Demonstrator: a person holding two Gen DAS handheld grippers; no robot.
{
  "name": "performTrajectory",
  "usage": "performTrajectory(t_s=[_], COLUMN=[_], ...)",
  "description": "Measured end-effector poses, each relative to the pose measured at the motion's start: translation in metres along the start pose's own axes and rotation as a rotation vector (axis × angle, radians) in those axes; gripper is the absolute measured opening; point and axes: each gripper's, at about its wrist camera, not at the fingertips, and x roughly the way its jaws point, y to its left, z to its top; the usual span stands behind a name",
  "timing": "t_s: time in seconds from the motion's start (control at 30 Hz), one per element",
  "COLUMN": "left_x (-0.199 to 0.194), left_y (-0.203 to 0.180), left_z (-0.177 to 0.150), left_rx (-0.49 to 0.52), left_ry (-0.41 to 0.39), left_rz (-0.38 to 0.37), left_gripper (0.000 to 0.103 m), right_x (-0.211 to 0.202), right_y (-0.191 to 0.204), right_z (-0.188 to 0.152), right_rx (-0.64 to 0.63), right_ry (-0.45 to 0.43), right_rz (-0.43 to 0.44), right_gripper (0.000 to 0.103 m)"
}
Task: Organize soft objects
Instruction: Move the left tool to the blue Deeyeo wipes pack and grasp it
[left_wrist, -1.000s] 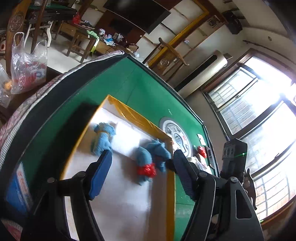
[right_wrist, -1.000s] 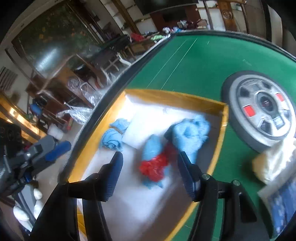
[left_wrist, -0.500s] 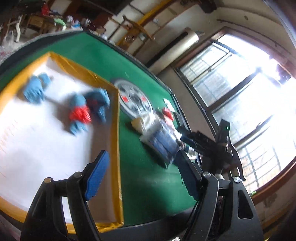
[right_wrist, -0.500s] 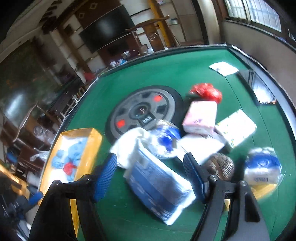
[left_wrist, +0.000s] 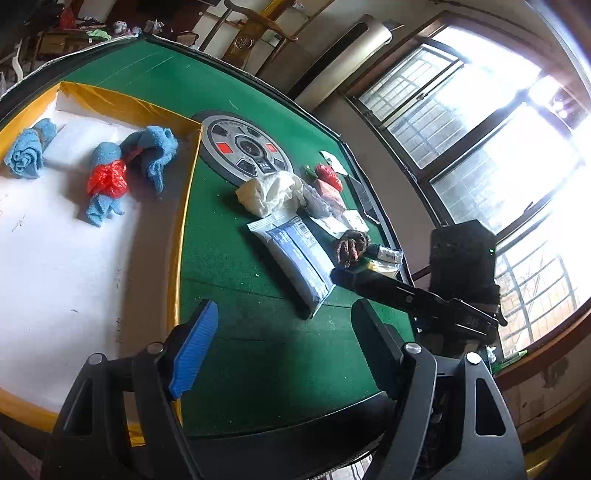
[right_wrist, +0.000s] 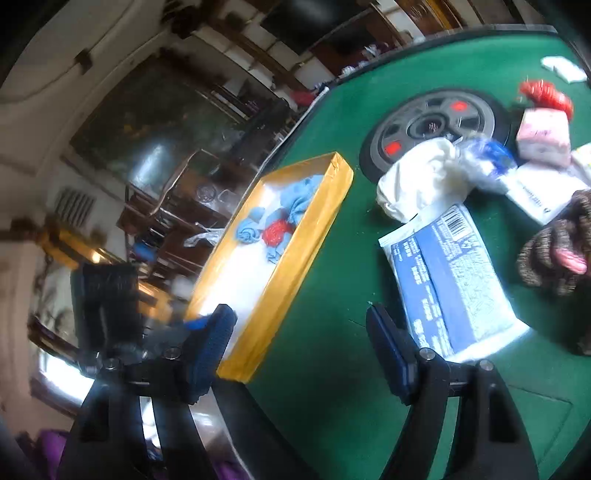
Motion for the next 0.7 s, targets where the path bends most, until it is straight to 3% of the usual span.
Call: performTrajectory(t_s=[0.07, 0.17, 0.3, 0.33, 0.4, 0.47, 0.5, 0.57, 0.7], left_x=[0.012, 0.033, 0.072, 0.079, 0.087, 0.087, 0.086, 0.083, 0.078], left_y=[-0.007, -0.017, -0.020, -0.019, -0.020, -0.022, -0.023, -0.022, -0.018], left_z=[-0.002, -0.002, -0.004, -0.004, -0.005, -0.005, -0.005, -0.007, -0.009], left_rx=[0.008, 0.000, -0.082, -0.110, -0.137, -0.113, -0.101, -0.092, -0.077], left_ry=[0.024, 0.054, 0.124, 0.141, 0.142, 0.124, 0.116, 0.109, 0.099], left_rz=[0.011, 0.022, 0.028, 0.022, 0.017, 0.056, 0.077, 0.093, 0.135], left_gripper=[0.074, 0.074, 0.074, 0.074, 0.074, 0.074, 0.074, 0.074, 0.074], right_x=[-0.016, -0.047, -0.066, -0.067, -0.063, -0.052, -0.045, -0.034, 0.000], right_y=[0.005, -0.008, -0.036, -0.040, -0.051, -0.052, -0.047, -0.045, -0.057], right_z=[-0.008, -0.010, 0.000, 0.001, 0.006, 0.010, 0.008, 0.016, 0.033], right_rx=[-0.041, -0.033, 0.011, 0.032, 0.084, 0.118, 0.126, 0.123, 0.160], right_ry=[-0.054, -0.179, -0.281, -0.278, -0.250, -0.213, -0.204, -0.192, -0.132], right_rz=[-0.071, -0.248, -0.419, -0.406, -0.284, -0.146, -0.124, -0.124, -0.228], right_gripper=[0.070, 0.070, 0.070, 0.070, 0.070, 0.070, 0.070, 0.070, 0.070])
